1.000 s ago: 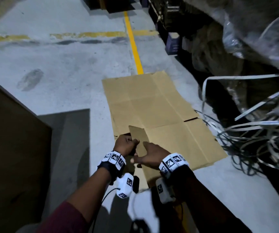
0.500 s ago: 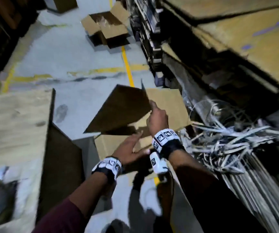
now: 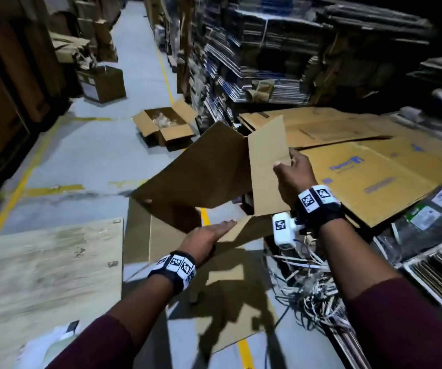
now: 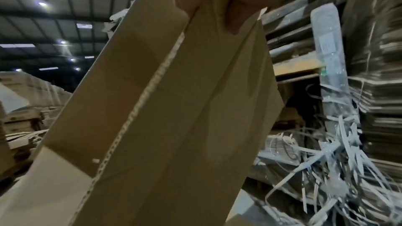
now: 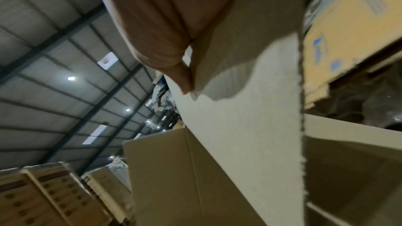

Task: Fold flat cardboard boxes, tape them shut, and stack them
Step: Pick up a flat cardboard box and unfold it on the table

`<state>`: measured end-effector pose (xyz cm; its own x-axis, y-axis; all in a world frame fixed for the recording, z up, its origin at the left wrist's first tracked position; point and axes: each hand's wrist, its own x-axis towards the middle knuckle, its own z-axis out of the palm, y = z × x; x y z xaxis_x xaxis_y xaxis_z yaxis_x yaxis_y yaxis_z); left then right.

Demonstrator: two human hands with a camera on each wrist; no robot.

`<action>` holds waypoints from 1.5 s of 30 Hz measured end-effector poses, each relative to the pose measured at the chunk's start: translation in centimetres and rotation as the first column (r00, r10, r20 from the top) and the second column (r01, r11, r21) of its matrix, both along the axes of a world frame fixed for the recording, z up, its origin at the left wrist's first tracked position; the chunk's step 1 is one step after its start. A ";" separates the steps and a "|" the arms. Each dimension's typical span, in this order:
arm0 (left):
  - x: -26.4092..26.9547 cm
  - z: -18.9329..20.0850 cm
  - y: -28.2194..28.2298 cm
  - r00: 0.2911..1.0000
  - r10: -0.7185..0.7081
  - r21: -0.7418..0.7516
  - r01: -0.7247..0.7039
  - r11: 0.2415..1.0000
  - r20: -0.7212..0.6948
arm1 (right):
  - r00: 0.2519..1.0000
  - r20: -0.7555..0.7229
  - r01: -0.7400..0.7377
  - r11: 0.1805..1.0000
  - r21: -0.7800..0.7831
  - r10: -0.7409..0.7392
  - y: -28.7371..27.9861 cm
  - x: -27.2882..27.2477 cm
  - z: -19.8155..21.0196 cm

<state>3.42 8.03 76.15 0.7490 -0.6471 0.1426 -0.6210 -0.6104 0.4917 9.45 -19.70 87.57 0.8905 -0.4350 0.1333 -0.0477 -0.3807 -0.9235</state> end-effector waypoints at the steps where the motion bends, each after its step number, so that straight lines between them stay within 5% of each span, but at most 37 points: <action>1: 0.0 0.9 0.6 0.999 -0.019 -0.018 0.020 1.000 0.033 | 0.999 0.037 -0.009 1.000 0.005 0.009 0.8 -0.7 1.6; 7: 2.4 7.8 3.1 0.933 0.044 -0.077 -0.017 0.997 0.357 | 0.950 0.270 0.080 0.960 0.270 -0.155 3.0 -2.9 11.6; 12: 5.4 15.3 8.2 0.783 -0.071 0.065 0.040 0.997 0.618 | 0.978 0.146 0.081 0.912 0.403 -0.152 3.6 -1.3 12.9; 20: 7.0 21.4 23.3 0.637 -0.215 0.358 -0.104 0.928 0.741 | 0.966 -0.030 -0.210 0.846 0.489 0.257 15.3 5.5 11.6; 26: 0.1 22.0 41.5 0.694 -0.126 0.443 -0.299 0.845 0.709 | 0.883 0.000 -0.388 0.730 0.562 0.469 35.3 7.7 9.3; 30: -6.7 20.6 52.2 0.730 -0.048 0.470 -0.387 0.793 0.682 | 0.840 -0.017 -0.453 0.718 0.528 0.542 48.7 6.1 7.0; 33: -11.7 19.0 61.1 0.751 0.015 0.467 -0.426 0.775 0.661 | 0.804 -0.048 -0.498 0.715 0.490 0.593 59.0 6.9 1.7; 36: -15.8 17.6 68.7 0.788 0.059 0.484 -0.433 0.760 0.613 | 0.786 -0.067 -0.496 0.691 0.527 0.615 67.7 2.5 0.1; 39: -19.3 15.8 72.8 0.817 0.064 0.497 -0.408 0.766 0.573 | 0.771 -0.119 -0.494 0.706 0.507 0.625 73.6 -3.5 0.6; 45: -21.1 11.7 76.3 0.876 0.118 0.475 -0.362 0.802 0.468 | 0.845 -0.196 -0.432 0.852 0.297 0.497 78.5 -6.0 -0.9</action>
